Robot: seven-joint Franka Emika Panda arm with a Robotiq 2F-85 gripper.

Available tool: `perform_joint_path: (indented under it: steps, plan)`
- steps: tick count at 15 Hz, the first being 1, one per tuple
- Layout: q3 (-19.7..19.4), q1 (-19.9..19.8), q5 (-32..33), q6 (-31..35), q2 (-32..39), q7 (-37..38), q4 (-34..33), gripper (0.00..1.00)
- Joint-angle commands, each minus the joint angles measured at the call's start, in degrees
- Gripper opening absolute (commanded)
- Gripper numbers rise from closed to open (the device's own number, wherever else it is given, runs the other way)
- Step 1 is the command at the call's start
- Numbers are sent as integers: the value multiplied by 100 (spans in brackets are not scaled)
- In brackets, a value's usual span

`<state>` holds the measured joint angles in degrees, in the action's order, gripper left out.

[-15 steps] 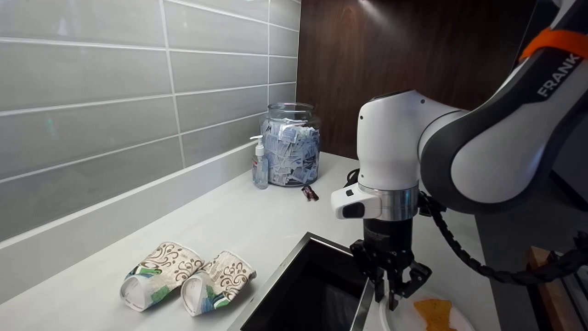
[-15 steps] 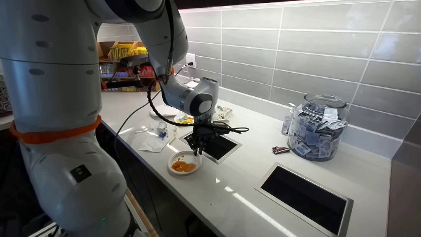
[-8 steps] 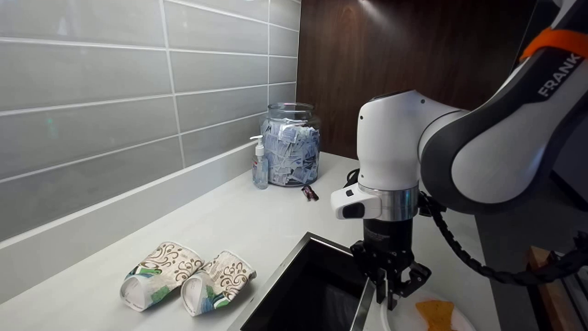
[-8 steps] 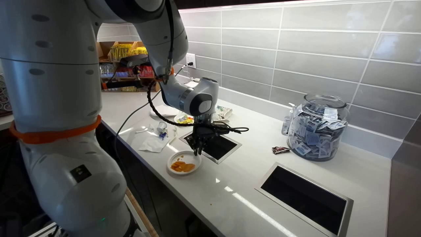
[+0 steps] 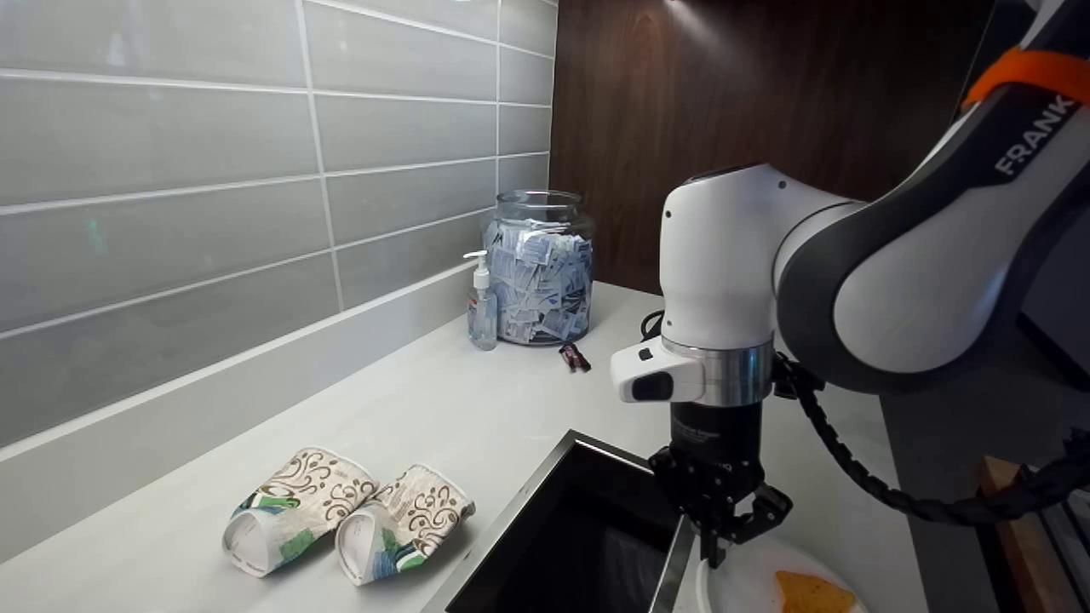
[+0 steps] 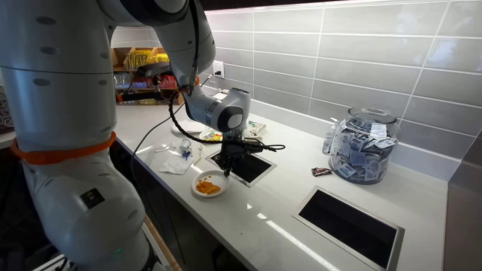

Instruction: Pour the snacks from the white plate into the left trash chute.

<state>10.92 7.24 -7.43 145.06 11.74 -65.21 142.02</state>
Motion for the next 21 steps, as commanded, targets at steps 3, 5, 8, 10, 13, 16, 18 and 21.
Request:
perform_joint_path:
  steps: [3,5,8,10,13,16,18,21]
  plan:
    - [84,-143,-45,-105,39,74,-80,1]
    - [76,-209,-187,-301,33,104,-156,1]
    - [22,-283,-302,-621,60,327,-292,1]
    - [8,-347,-435,-813,81,431,-393,1]
    - [1,-428,-664,-986,113,495,-514,1]
    - [-3,-492,-895,-1009,147,500,-574,1]
    - [0,-526,-1038,-984,160,513,-589,1]
    - [-12,-549,-1144,-947,191,610,-611,1]
